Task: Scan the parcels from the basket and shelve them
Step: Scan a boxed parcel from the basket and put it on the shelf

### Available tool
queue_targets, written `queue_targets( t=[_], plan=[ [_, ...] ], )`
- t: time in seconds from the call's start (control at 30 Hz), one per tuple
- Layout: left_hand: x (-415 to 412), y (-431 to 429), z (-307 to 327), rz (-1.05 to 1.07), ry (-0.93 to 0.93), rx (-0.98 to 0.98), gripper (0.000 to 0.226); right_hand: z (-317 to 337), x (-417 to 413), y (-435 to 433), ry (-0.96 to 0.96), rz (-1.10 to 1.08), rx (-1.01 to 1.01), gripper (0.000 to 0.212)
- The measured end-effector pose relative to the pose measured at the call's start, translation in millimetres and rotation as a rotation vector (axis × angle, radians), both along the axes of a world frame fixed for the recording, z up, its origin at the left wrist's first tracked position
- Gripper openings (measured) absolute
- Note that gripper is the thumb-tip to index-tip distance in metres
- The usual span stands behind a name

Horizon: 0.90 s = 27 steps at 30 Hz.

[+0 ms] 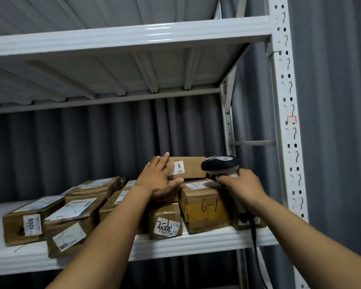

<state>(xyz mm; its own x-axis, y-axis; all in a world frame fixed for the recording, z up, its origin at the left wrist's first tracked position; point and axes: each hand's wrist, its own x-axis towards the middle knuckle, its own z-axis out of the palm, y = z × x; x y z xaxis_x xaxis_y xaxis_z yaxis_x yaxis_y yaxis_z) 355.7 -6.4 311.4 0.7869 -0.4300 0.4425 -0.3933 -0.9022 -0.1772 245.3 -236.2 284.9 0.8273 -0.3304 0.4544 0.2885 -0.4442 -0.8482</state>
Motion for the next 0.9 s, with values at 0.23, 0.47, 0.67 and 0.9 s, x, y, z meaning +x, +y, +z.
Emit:
queue_targets(
  t=[0.23,0.47,0.67,0.9],
  plan=[
    [0,1,7,0.013,0.111,0.054,0.088,7,-7,11,0.013,0.004,-0.016,0.019],
    [-57,18,8,-0.029,0.055,0.017,0.083,16,-48,21,0.021,0.01,-0.028,0.019],
    [-132,40,-31,-0.075,0.037,-0.021,0.076,-12,-109,42,0.098,-0.009,-0.047,0.034],
    [-205,58,-132,-0.127,0.127,-0.071,0.072,-88,-179,74,0.187,0.139,-0.015,0.013]
  ],
)
